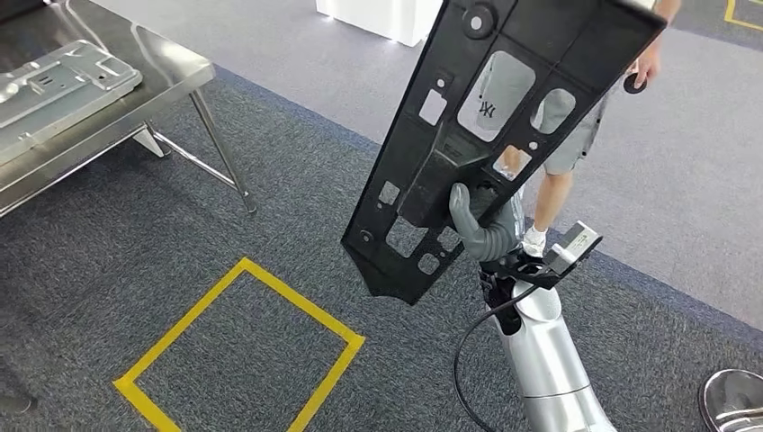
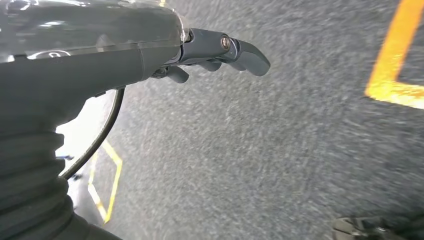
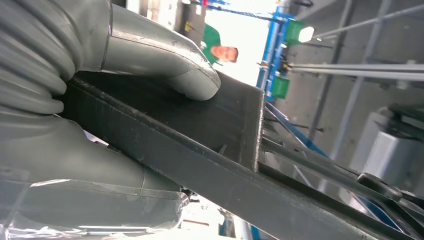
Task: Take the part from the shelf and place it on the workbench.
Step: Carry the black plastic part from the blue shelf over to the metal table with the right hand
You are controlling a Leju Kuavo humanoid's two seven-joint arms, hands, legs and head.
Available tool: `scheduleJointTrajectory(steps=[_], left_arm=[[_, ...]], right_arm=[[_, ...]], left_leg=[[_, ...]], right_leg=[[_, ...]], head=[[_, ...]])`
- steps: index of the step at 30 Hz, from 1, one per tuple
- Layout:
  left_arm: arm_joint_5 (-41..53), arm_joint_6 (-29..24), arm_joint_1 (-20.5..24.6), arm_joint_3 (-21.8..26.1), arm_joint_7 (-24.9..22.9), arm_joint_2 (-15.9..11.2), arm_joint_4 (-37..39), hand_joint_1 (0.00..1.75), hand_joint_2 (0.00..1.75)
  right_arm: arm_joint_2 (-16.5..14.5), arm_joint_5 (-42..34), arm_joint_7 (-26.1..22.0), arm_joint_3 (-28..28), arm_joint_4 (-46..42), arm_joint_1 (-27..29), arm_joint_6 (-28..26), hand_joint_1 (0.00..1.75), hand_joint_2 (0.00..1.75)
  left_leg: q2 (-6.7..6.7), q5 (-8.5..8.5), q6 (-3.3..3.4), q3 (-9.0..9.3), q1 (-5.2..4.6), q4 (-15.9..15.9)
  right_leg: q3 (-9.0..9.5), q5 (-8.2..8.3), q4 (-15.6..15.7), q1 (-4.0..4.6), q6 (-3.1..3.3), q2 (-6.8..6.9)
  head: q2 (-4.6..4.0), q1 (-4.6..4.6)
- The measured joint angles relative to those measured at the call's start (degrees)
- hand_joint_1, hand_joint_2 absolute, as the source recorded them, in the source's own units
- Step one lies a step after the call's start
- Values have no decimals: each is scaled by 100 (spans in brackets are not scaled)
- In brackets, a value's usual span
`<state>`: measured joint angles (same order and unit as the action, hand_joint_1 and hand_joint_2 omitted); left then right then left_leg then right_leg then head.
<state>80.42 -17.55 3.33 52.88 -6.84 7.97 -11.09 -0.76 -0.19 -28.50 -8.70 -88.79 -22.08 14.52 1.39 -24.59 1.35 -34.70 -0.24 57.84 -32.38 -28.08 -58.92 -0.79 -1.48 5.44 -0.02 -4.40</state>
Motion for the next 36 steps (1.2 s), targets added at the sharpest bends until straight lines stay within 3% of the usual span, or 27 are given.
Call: scheduleJointTrajectory(steps=[1, 3, 5, 6, 8, 9, 10, 12, 14, 16, 18, 20, 21, 22, 23, 25, 27, 29, 30, 32, 34, 35, 36], left_arm=[[-3, 9, -1, 2, -9, 3, -1, 0, 175], [-35, 10, 8, 3, 67, 23, 0, 0, 175], [-74, -10, 11, 5, 249, 58, 0, 0, 175], [-96, -42, 8, 7, 363, 78, 0, 0, 175], [-165, -133, 9, 20, 604, 123, 0, 0, 175], [-196, -174, 14, 30, 702, 146, 0, 0, 175], [-222, -202, 27, 41, 771, 166, 1, 0, 175], [-245, -239, 40, 66, 859, 188, 1, 0, 175], [-242, -265, 30, 103, 913, 193, 1, 0, 175], [-180, -247, 18, 126, 867, 190, 1, 0, 175], [-112, -203, 20, 128, 796, 179, 1, 0, 175], [-84, -174, 19, 129, 764, 167, 1, 0, 175], [-61, -152, 16, 129, 713, 162, 1, 0, 175], [-29, -116, 11, 128, 617, 156, 1, 0, 175], [7, -62, 7, 126, 476, 143, 1, 0, 175], [48, 58, 8, 123, 140, 110, 1, 0, 175], [-7, 123, -2, 129, -92, 87, 1, 0, 175], [-132, 89, -36, 150, -97, 81, -1, 0, 175], [-210, 33, -57, 168, 7, 90, -1, 0, 175], [-355, -104, -58, 224, 351, 122, 0, 0, 175], [-447, -197, -19, 276, 707, 174, 1, 0, 175], [-469, -219, 0, 291, 825, 202, 1, 0, 175], [-483, -234, 11, 298, 898, 225, 1, 0, 175]], right_arm=[[75, -1, -20, 48, 3, 50, -1, 175, 175], [276, -36, -92, 161, 24, 159, 21, 175, 175], [463, -100, -149, 271, 58, 261, 70, 175, 175], [533, -128, -162, 305, 74, 292, 98, 175, 175], [628, -162, -164, 332, 94, 304, 145, 175, 175], [655, -169, -164, 334, 101, 300, 156, 175, 175], [675, -171, -164, 334, 106, 301, 164, 175, 175], [703, -160, -167, 333, 126, 309, 154, 175, 175], [717, -163, -209, 333, 140, 315, 109, 175, 175], [732, -202, -293, 344, 123, 364, 51, 175, 175], [763, -237, -366, 376, 85, 491, 17, 175, 175], [791, -245, -398, 404, 64, 623, 12, 175, 175], [801, -235, -403, 411, 61, 672, 1, 175, 175], [812, -213, -409, 419, 44, 720, -24, 175, 175], [827, -182, -417, 431, 1, 779, -59, 175, 175], [883, -122, -440, 476, -177, 951, -123, 175, 175], [955, -111, -449, 538, -408, 1146, -89, 175, 175], [1006, -127, -408, 572, -586, 1226, 51, 175, 175], [1020, -144, -363, 571, -644, 1207, 133, 175, 175], [1047, -187, -278, 559, -697, 1125, 236, 175, 175], [1077, -201, -215, 550, -698, 1100, 245, 175, 175], [1090, -194, -196, 548, -697, 1118, 235, 175, 175], [1099, -184, -186, 541, -695, 1142, 230, 175, 175]], left_leg=[[-61, 18, 36, 26, 18, -34], [-196, 30, 87, 44, 30, -53], [-358, 21, 108, 44, 23, -39], [-442, 13, 107, 45, 22, -22], [-594, -19, 84, 46, 26, 32], [-658, -42, 63, 35, 28, 66], [-718, -64, 38, 18, 26, 104], [-824, -78, -19, -27, 32, 135], [-901, -77, -81, -49, 44, 128], [-699, -197, -142, -129, 30, 309], [-357, -516, -194, -420, 30, 933], [-223, -770, -227, -765, 56, 1618], [-203, -755, -235, -822, 65, 1724], [-185, -640, -235, -765, 72, 1608], [-139, -445, -225, -591, 74, 1275], [83, -160, -170, -175, 34, 485], [203, -117, -96, -10, -20, 141], [93, -115, -27, -18, -28, 114], [35, -102, 4, -3, -19, 84], [-64, -62, 80, 39, 6, 25], [-189, -45, 127, 40, 4, 17], [-274, -44, 136, 39, 0, 21], [-367, -45, 139, 40, -5, 29]], right_leg=[[-62, -105, -156, -11, -23, -149], [-393, -429, -808, -30, -40, -449], [-768, -612, -1445, -31, -52, -515], [-843, -542, -1506, -33, -55, -524], [-669, -117, -971, -52, -54, -595], [-513, 66, -594, -73, -54, -731], [-390, 190, -290, -86, -52, -844], [-301, 220, -70, -83, -27, -958], [-283, 230, -40, -76, 39, -825], [-233, 225, 3, -92, 119, -685], [-188, 199, 23, -79, 174, -524], [-168, 171, 21, -64, 188, -366], [-158, 158, 19, -62, 184, -295], [-142, 144, 18, -62, 175, -229], [-115, 126, 18, -62, 161, -161], [-52, 82, 18, -44, 118, -30], [-12, 48, 23, -13, 56, 92], [13, 28, 38, 0, -10, 187], [22, -1, 16, -11, -43, 138], [-100, -205, -289, -42, -90, -153], [-454, -554, -1023, -53, -106, -444], [-640, -668, -1375, -51, -112, -494], [-754, -673, -1560, -50, -116, -513]], head=[[0, 1], [0, 1], [0, 1], [0, 1], [0, 1], [0, 1], [0, 1], [0, 1], [0, 1], [0, 1], [0, 1], [0, 1], [0, 1], [0, 1], [0, 1], [0, 1], [0, 1], [0, 1], [0, 1], [0, 1], [0, 1], [0, 1], [0, 1]])
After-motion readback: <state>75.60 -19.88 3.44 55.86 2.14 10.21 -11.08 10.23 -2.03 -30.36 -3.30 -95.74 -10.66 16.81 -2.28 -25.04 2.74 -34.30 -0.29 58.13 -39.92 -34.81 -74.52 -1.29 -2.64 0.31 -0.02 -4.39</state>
